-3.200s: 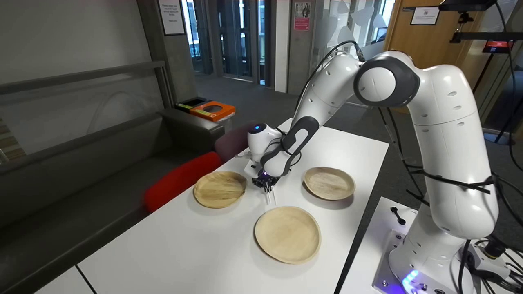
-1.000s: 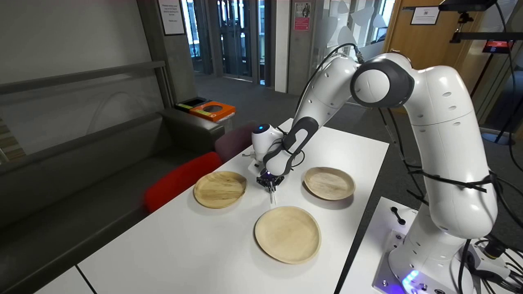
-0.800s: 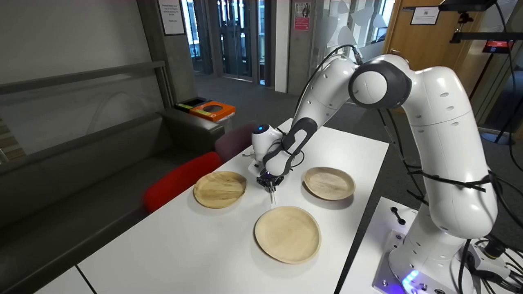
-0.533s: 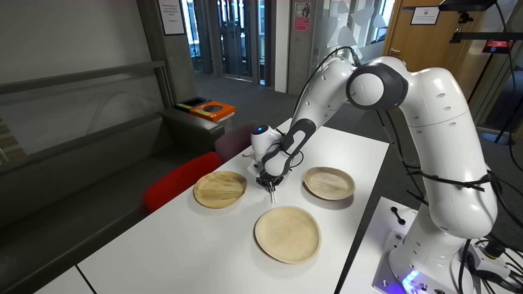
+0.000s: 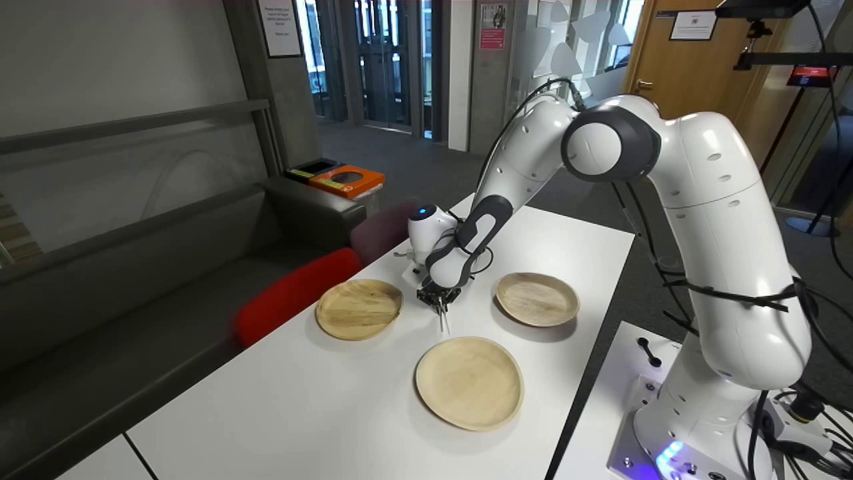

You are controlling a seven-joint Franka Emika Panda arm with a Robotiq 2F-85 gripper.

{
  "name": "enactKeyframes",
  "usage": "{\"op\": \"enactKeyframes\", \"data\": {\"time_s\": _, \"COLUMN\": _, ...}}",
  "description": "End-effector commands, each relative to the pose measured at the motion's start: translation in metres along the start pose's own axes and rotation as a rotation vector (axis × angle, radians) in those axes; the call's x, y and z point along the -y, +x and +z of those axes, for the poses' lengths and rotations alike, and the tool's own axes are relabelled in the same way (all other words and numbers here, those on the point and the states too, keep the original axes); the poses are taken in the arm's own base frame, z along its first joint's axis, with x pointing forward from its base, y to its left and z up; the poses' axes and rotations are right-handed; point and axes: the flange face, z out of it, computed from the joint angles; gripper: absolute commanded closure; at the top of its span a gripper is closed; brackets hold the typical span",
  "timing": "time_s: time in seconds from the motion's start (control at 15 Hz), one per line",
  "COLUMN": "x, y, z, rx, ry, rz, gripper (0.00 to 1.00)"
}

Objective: Remove the spoon from the brown plate and put it on the table

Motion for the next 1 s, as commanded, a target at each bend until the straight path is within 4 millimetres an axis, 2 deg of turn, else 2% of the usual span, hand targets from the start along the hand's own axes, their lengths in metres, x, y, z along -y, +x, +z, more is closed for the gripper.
{"op": "enactKeyframes", "data": {"time_s": 0.0, "x": -0.0019, "y": -0.0058, "z": -0.0052, "rx": -0.005, "ry": 0.016, "rz": 0.027, "gripper": 0.68}}
{"op": "enactKeyframes", "data": {"time_s": 0.13, "x": -0.0022, "y": -0.0060, "z": -0.0050, "rx": -0.004, "ry": 0.018, "rz": 0.026, "gripper": 0.61}}
{"op": "enactKeyframes", "data": {"time_s": 0.67, "x": -0.0018, "y": -0.0061, "z": -0.0046, "rx": -0.012, "ry": 0.036, "rz": 0.024, "gripper": 0.02}}
{"op": "enactKeyframes", "data": {"time_s": 0.93, "x": -0.0016, "y": -0.0055, "z": -0.0064, "rx": -0.012, "ry": 0.042, "rz": 0.019, "gripper": 0.00}}
